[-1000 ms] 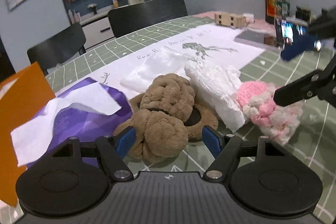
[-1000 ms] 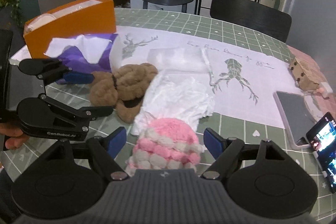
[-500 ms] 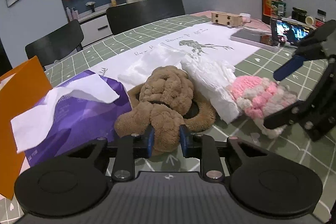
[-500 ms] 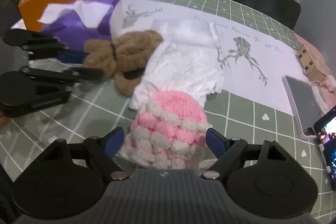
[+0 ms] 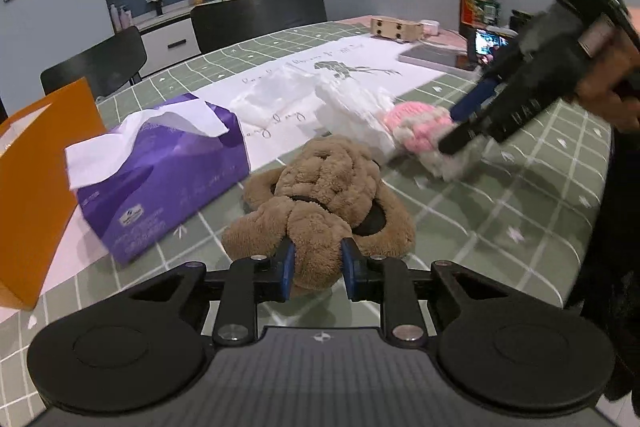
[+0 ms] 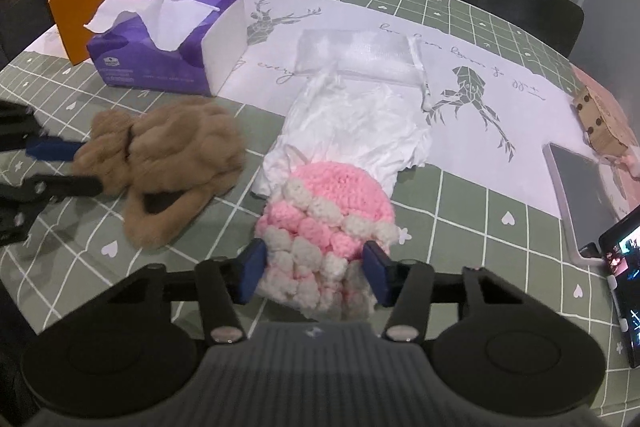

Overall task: Organize soft objects
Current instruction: 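Grasp the brown plush toy with the left tool while the right tool grasps the pink knitted item, then lift and carry the plush toy and pink knitted item over the orange box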

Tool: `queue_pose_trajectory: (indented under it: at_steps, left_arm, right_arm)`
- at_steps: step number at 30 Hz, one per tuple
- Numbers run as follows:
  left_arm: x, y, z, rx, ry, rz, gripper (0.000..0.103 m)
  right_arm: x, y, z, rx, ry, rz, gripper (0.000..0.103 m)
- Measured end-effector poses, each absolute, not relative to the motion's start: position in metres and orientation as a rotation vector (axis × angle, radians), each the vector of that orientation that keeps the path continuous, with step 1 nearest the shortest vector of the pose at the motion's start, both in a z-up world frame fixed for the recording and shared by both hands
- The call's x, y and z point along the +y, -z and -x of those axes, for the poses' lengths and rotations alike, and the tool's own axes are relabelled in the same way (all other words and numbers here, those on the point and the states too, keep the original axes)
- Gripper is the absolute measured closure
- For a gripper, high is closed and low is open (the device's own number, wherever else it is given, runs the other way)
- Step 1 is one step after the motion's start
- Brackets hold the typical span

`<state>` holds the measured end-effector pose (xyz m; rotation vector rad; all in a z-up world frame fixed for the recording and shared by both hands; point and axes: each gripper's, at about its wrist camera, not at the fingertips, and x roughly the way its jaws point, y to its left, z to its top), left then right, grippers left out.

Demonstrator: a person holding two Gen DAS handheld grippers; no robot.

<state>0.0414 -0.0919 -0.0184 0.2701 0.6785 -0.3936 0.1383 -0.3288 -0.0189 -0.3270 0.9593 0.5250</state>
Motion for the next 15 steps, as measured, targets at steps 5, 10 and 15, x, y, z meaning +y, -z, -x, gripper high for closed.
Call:
queue_pose_trajectory:
  at_steps: [5, 10, 15]
  left_arm:
    - [-0.093, 0.018, -0.026, 0.665, 0.390, -0.337, 0.059]
    - [-0.093, 0.000, -0.016, 0.567, 0.368, -0.368, 0.018]
    - [-0.096, -0.012, -0.044, 0.543, 0.395, -0.342, 0.016]
  right_arm:
    - [-0.331, 0.013, -0.132, 0.963, -0.587, 0.322, 0.073]
    - [-0.329, 0.007, -0.129, 0.889, -0.558, 0.318, 0.017]
    - [-0.335, 0.006, -0.137, 0.886, -0.521, 0.272, 0.010]
